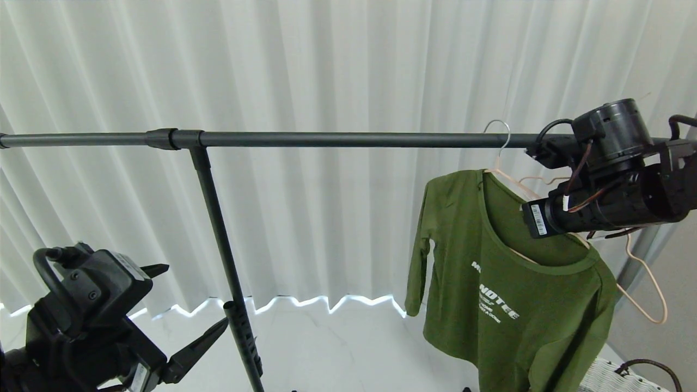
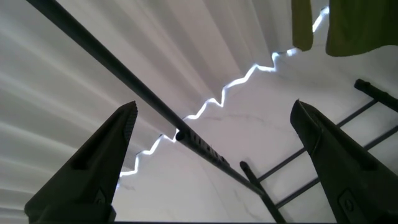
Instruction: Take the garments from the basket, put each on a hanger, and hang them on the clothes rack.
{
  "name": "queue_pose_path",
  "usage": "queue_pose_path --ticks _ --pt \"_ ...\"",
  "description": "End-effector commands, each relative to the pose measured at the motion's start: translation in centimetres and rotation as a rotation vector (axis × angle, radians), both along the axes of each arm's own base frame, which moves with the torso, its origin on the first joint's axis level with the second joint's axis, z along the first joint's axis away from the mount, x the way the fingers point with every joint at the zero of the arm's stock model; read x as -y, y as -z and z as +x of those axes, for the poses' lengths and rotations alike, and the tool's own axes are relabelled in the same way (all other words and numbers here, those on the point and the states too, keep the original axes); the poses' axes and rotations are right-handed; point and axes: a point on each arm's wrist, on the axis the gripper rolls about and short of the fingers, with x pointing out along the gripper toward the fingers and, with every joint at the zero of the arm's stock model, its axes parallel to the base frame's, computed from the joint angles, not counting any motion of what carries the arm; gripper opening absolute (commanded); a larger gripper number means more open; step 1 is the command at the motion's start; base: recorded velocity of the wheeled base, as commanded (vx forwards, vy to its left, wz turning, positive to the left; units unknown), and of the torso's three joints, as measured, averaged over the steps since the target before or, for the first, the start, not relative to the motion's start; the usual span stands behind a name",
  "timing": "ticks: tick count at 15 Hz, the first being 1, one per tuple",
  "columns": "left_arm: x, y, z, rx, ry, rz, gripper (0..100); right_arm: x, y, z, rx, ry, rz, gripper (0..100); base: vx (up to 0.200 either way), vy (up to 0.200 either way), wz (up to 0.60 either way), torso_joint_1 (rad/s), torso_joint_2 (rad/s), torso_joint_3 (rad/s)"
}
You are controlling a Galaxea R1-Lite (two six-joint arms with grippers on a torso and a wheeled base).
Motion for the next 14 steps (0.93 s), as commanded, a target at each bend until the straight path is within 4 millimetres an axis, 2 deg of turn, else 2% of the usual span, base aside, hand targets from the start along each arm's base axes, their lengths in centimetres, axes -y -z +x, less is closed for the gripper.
queue_pose_path --ticks 1,6,7,10,14 --pt "0.0 0.1 -0.1 -0.002 0.000 0.000 100 -0.2 0.4 0.3 -0.011 0.000 -0.005 0 0.000 0.000 0.00 0.000 0.00 0.000" --pt "0.3 0.1 -0.2 0.003 0.032 0.012 100 -0.2 0.3 0.3 -0.010 -0.001 -0.005 0 0.000 0.000 0.00 0.000 0.00 0.000" --pt "0.3 0.1 -0.2 0.003 0.032 0.012 100 -0.2 0.3 0.2 -0.008 -0.001 -0.005 100 0.000 0.000 0.00 0.000 0.00 0.000" --pt "0.3 0.1 -0.2 0.002 0.031 0.010 100 -0.1 0.0 0.0 0.000 0.006 0.002 100 0.000 0.000 0.00 0.000 0.00 0.000" --pt "0.2 0.5 -0.3 -0.013 0.025 0.006 100 1.8 -2.7 -5.2 0.084 0.011 0.088 100 0.000 0.000 0.00 0.000 0.00 0.000"
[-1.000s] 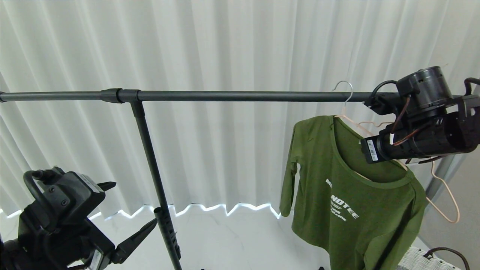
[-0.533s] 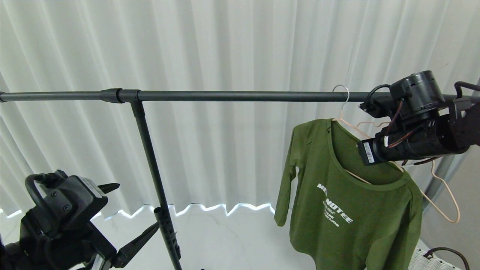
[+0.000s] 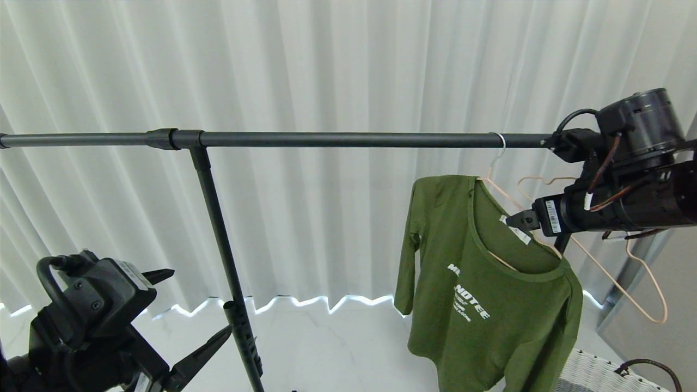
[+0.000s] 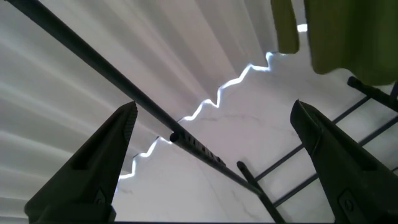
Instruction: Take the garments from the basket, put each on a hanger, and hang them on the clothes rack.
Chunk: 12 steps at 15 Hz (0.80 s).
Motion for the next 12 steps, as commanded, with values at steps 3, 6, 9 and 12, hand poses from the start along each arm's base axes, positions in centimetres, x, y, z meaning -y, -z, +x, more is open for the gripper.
queue_pose_path --ticks 3,6,9,12 --pt "-0.4 0.6 0.5 -0.032 -0.048 0.014 100 3.0 -1.0 -6.7 0.101 0.026 0.097 100 0.000 0.000 0.00 0.000 0.00 0.000" --pt "-0.9 1.1 0.6 -0.051 -0.105 0.030 100 5.3 1.5 -9.6 0.080 0.099 -0.016 100 -0.067 0.000 0.00 0.001 0.00 0.001" --pt "-2.4 2.9 0.0 -0.109 -0.231 0.057 100 6.8 4.1 -11.8 0.047 0.171 -0.141 100 -0.200 0.000 0.00 0.010 0.00 -0.001" --pt "-4.0 4.5 -0.9 -0.168 -0.359 0.052 100 9.0 7.5 -14.1 -0.033 0.165 -0.310 100 -0.200 0.000 0.00 -0.009 0.00 0.002"
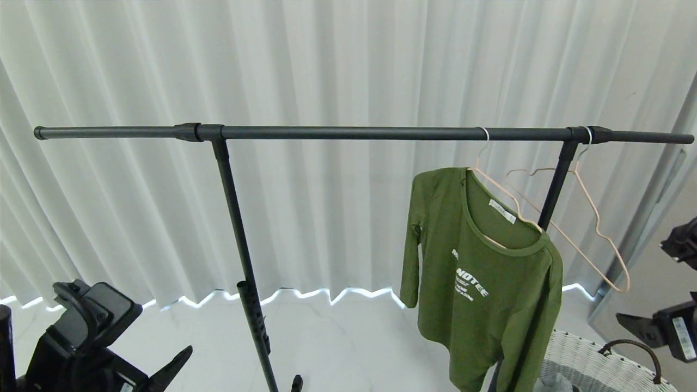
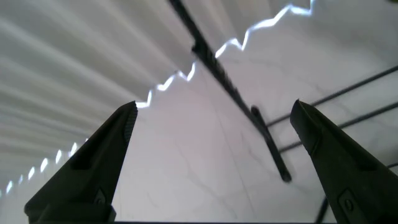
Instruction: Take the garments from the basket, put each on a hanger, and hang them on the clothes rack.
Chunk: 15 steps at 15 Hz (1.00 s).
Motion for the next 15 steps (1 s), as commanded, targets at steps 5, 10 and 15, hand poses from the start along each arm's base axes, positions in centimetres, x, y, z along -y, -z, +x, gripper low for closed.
queue_pose_path --ticks 5,10,15 --pt "-2.1 4.1 -3.7 -0.124 -0.198 -0.012 100 3.8 7.2 -6.0 -0.051 0.111 -0.160 100 -0.080 0.000 0.00 0.001 0.00 0.000" --pt "-2.2 4.2 -3.9 -0.118 -0.201 -0.011 100 4.1 8.1 -6.9 -0.057 0.129 -0.160 100 0.000 0.000 0.00 0.000 0.00 0.000" --pt "-2.2 4.1 -4.0 -0.104 -0.202 -0.016 100 4.1 8.1 -6.9 -0.060 0.128 -0.160 100 0.000 0.000 0.00 -0.143 0.37 0.215"
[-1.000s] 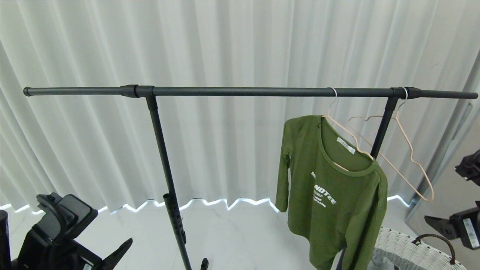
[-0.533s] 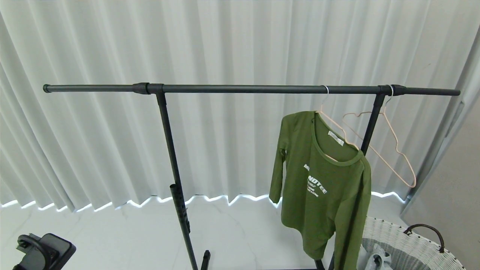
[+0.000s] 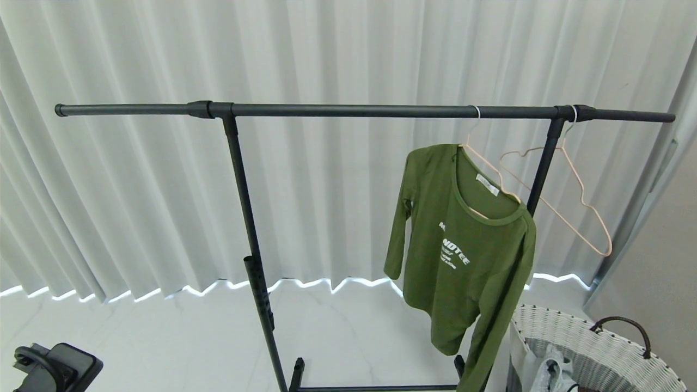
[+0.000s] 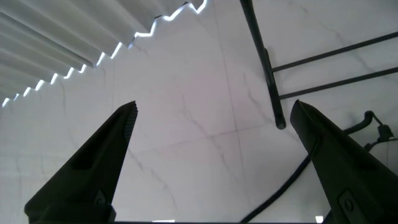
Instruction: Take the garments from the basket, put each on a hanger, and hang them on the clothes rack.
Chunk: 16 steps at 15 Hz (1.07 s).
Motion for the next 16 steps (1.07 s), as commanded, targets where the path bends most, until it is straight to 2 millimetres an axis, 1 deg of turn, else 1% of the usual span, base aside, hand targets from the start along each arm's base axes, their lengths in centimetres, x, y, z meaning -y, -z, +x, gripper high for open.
queue_pose_path --ticks 1,5,7,9,10,12,16 --pt "0.0 0.0 -0.1 0.008 0.000 0.000 100 0.0 0.0 0.0 -0.006 -0.001 -0.002 100 0.000 0.000 0.00 -0.188 0.49 0.290" --pt "0.0 -0.1 -0.1 0.017 0.000 0.000 100 0.1 -0.1 0.1 -0.007 0.005 -0.007 100 0.000 0.000 0.00 -0.184 0.49 0.305" --pt "0.0 -1.0 0.4 0.059 -0.001 0.000 100 0.1 0.0 0.1 -0.010 0.015 -0.008 100 0.000 0.000 0.00 -0.163 0.48 0.315" --pt "0.0 -3.1 1.9 0.128 -0.020 -0.032 100 0.1 0.0 0.2 -0.016 0.016 -0.011 100 0.000 0.000 0.00 -0.156 0.47 0.317" --pt "0.0 -3.4 2.5 0.126 -0.024 -0.037 100 0.2 0.0 0.1 -0.018 0.013 -0.014 100 0.000 0.000 0.00 -0.129 0.46 0.320" --pt "-0.1 -3.7 3.0 0.124 -0.024 -0.039 100 0.2 0.1 0.1 -0.023 0.007 -0.023 100 0.000 0.000 0.00 -0.124 0.46 0.330" --pt "0.2 -3.6 2.7 0.131 -0.001 -0.037 100 0.2 -0.1 0.0 -0.008 0.006 -0.021 100 0.000 0.000 0.00 -0.086 0.38 0.292"
